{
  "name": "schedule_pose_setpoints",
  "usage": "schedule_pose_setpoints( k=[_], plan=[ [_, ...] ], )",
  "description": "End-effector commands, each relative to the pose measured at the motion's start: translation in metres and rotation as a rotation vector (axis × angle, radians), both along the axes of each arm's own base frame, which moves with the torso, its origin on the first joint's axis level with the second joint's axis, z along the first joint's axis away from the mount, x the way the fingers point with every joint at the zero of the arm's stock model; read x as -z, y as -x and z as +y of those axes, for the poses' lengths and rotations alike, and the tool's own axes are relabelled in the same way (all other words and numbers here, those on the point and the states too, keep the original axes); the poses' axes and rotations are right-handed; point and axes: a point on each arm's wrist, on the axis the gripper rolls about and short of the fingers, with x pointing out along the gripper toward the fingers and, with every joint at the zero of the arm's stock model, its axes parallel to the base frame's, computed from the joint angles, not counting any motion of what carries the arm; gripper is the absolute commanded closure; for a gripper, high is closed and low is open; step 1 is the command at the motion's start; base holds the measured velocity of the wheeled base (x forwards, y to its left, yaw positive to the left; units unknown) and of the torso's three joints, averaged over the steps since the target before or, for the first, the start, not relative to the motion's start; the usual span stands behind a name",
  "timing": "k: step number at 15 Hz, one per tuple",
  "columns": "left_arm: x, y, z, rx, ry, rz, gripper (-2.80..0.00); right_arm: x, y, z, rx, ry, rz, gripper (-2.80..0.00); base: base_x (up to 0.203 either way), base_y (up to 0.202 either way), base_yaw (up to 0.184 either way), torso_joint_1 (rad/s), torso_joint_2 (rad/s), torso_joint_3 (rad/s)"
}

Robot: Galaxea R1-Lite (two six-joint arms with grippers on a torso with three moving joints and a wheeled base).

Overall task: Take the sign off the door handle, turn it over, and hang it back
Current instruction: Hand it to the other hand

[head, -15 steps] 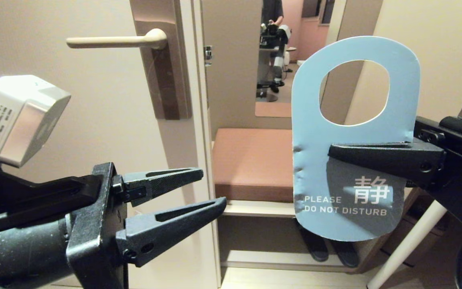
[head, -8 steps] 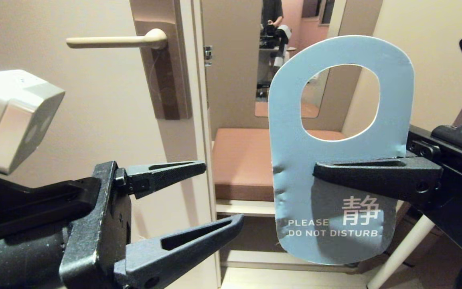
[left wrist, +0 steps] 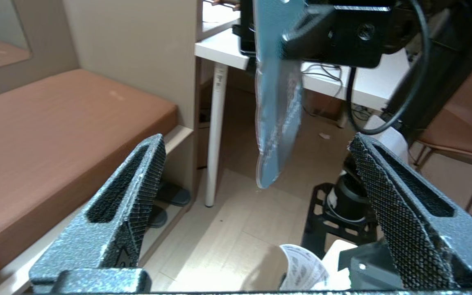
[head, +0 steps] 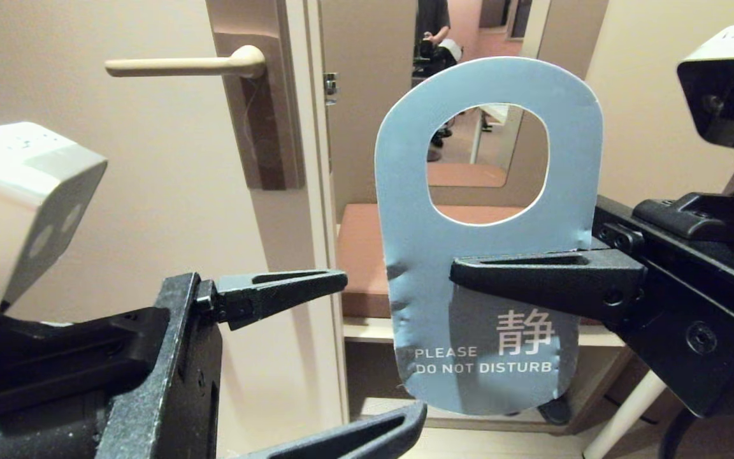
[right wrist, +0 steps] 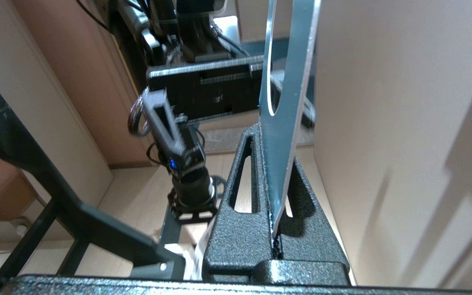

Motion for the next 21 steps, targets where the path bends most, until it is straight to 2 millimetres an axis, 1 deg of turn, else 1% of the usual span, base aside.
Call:
schedule_pose_setpoints(
  k=[1,5,9,12,14,17,21],
  plan=[
    [0.001,0.0,-0.002,0.006,-0.001,0.005,-2.8,0.002,-0.003,0.007,-0.02,-0.015,0.015,0.0,0.0,0.0,0.0,0.0,0.0,0.0],
    [0.002,0.0,-0.005,0.017,-0.005,0.013,-2.8,0.001,-0.009,0.019,-0.051,-0.08,0.045,0.0,0.0,0.0,0.0,0.0,0.0,0.0],
    [0.001,-0.002,-0.011,0.026,0.013,0.002,-2.8,0.005,-0.005,0.03,-0.09,-0.07,0.056,0.0,0.0,0.0,0.0,0.0,0.0,0.0],
    [0.001,0.003,-0.014,0.057,0.015,0.002,-2.8,0.006,-0.002,0.036,-0.116,-0.066,0.06,0.0,0.0,0.0,0.0,0.0,0.0,0.0],
    [0.001,0.006,-0.017,0.076,0.012,0.001,-2.8,0.006,-0.002,0.037,-0.119,-0.072,0.055,0.0,0.0,0.0,0.0,0.0,0.0,0.0],
    [0.002,0.005,-0.021,0.077,0.022,-0.036,-2.8,0.006,-0.001,0.037,-0.121,-0.077,0.051,0.0,0.0,0.0,0.0,0.0,0.0,0.0],
    [0.002,0.004,-0.022,0.078,0.025,-0.038,-2.8,0.005,0.002,0.04,-0.137,-0.079,0.048,0.0,0.0,0.0,0.0,0.0,0.0,0.0]
  ],
)
